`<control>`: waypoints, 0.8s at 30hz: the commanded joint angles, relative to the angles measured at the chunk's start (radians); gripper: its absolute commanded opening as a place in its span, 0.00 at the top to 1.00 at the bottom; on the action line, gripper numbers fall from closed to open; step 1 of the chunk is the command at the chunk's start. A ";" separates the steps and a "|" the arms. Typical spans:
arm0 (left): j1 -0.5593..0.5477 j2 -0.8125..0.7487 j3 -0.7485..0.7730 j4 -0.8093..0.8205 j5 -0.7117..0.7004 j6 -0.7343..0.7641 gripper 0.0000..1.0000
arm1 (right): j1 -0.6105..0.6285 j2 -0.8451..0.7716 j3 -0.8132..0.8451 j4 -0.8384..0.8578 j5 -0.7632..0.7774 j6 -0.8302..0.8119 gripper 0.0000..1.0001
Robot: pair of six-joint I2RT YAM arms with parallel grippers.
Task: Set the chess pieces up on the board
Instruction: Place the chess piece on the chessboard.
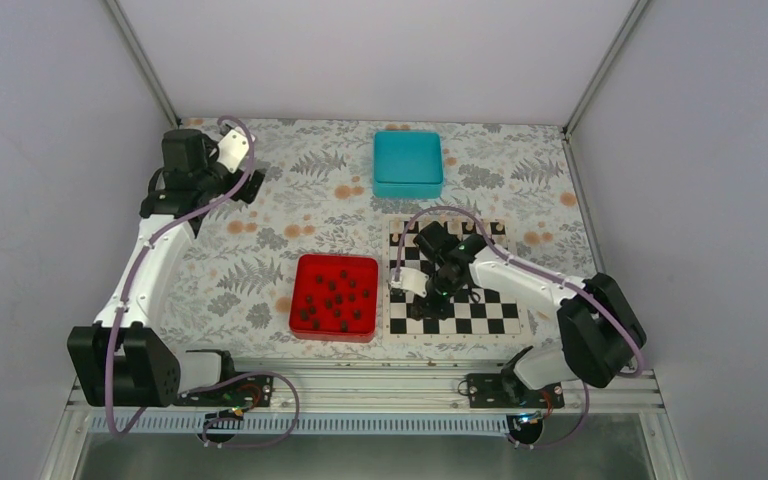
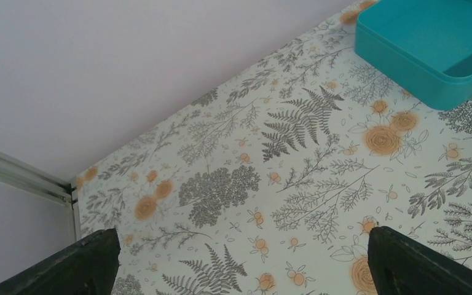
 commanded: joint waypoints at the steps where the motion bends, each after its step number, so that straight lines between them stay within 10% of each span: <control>1: 0.005 0.008 -0.014 0.024 0.004 -0.011 0.00 | 0.019 0.017 -0.029 0.015 -0.038 -0.021 0.95; 24: 0.006 0.010 -0.029 0.038 -0.008 -0.002 0.00 | 0.076 0.080 -0.059 0.096 0.003 -0.001 0.96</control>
